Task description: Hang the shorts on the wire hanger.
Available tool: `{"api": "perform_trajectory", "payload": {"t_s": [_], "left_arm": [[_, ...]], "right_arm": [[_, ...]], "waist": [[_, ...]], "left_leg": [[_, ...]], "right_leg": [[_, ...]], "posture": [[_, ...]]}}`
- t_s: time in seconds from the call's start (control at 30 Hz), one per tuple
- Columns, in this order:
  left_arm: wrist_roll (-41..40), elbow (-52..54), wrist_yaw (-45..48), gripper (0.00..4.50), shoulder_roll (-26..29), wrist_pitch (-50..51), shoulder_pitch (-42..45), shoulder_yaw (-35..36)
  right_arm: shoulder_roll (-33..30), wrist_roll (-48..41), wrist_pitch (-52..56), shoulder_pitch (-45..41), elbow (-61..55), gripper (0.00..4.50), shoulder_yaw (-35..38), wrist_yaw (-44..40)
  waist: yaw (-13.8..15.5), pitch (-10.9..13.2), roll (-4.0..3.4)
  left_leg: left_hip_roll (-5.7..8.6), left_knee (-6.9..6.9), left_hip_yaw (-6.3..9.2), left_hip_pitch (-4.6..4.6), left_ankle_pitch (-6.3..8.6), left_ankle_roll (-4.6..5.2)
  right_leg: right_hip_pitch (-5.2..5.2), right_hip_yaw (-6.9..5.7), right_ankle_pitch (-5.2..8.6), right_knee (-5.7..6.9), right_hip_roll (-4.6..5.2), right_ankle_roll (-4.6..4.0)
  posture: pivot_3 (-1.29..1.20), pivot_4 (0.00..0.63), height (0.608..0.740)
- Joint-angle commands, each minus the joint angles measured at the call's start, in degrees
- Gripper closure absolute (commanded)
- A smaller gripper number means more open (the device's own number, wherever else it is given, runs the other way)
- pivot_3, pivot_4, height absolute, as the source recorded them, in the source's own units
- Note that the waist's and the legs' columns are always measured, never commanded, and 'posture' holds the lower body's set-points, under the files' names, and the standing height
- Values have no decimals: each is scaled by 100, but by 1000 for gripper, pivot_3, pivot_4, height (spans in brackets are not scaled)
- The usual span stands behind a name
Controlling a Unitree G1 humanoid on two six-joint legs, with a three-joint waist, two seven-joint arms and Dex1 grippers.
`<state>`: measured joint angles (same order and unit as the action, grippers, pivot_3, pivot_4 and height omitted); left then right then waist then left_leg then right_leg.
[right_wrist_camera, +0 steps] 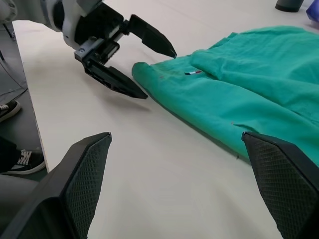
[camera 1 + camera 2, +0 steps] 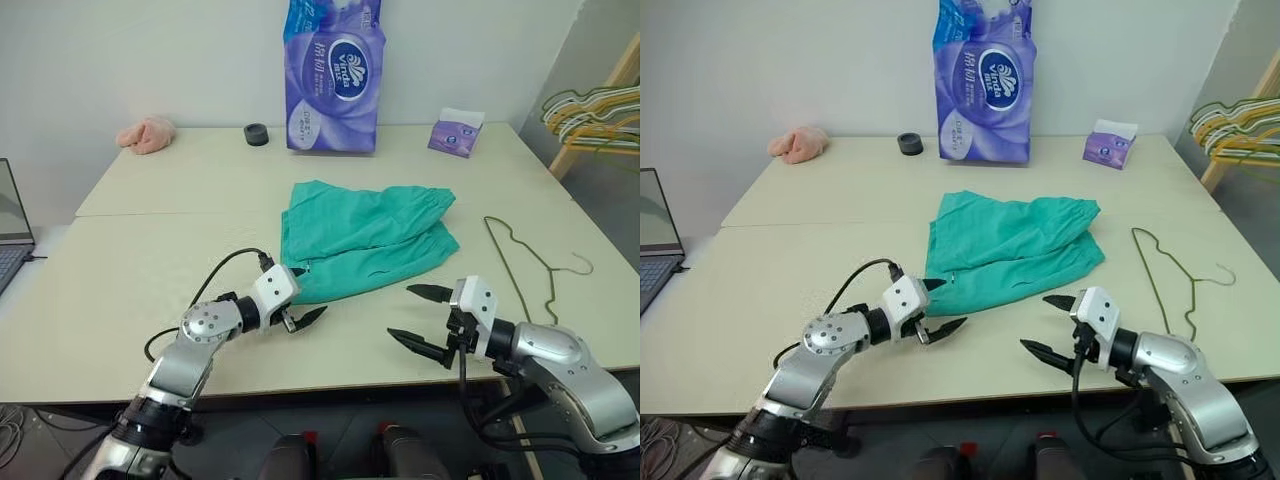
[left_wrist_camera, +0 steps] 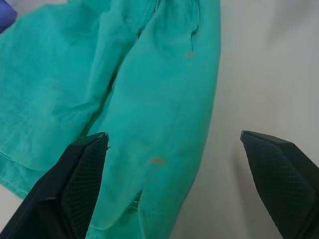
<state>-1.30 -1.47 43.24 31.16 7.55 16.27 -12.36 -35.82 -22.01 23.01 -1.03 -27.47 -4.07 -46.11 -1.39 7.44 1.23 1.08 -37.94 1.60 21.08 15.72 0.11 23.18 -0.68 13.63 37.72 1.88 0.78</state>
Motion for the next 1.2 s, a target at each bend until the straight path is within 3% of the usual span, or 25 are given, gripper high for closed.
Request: {"api": "perform_trajectory", "payload": {"t_s": [0.03,0.17,0.27,0.5,0.67,0.93,1.2], "left_arm": [[351,-417,-17,0,-50,-367,355,-191],[623,-877,139,0,-60,-573,565,-451],[751,-1075,268,607,-66,-664,620,-586],[896,-1386,317,2819,-34,-678,773,-621],[525,-1230,857,4371,133,-466,866,-459],[-204,-962,1717,4467,481,-3,1327,-23],[-600,-853,1717,4467,576,258,1726,545]], "right_arm": [[33,-14,-18,-120,-258,28,1,62],[66,34,-39,-180,-257,28,25,126],[69,43,-52,-217,-254,0,53,177],[10,318,-333,-431,17,0,73,228],[-387,1408,-1304,-873,1123,0,-169,175],[-551,3065,-3547,-2395,4098,0,-1050,152],[62,4223,-4838,-4011,6752,0,-1729,813]], "waist": [[-18,0,0],[-47,0,1],[-46,0,0],[-51,-1,0],[-88,-1,1],[-218,1,0],[-327,-1,4]], "left_leg": [[0,0,-1,0,0,0],[0,0,-10,0,3,1],[2,-1,-11,-2,3,1],[2,-1,-12,-5,3,2],[2,0,-16,-8,3,2],[-6,3,-19,-6,4,3],[-5,2,-23,-6,4,3]], "right_leg": [[0,1,0,-1,1,1],[0,8,1,-2,5,4],[-1,9,0,-2,8,6],[-3,10,0,-2,12,7],[-2,9,1,-1,7,7],[3,13,1,0,-6,4],[4,21,-17,5,2,-25]], "posture": [[-130,102,740],[-139,104,740],[-147,105,740],[-153,106,740],[-153,98,740],[-139,87,740],[-115,79,740]]}}
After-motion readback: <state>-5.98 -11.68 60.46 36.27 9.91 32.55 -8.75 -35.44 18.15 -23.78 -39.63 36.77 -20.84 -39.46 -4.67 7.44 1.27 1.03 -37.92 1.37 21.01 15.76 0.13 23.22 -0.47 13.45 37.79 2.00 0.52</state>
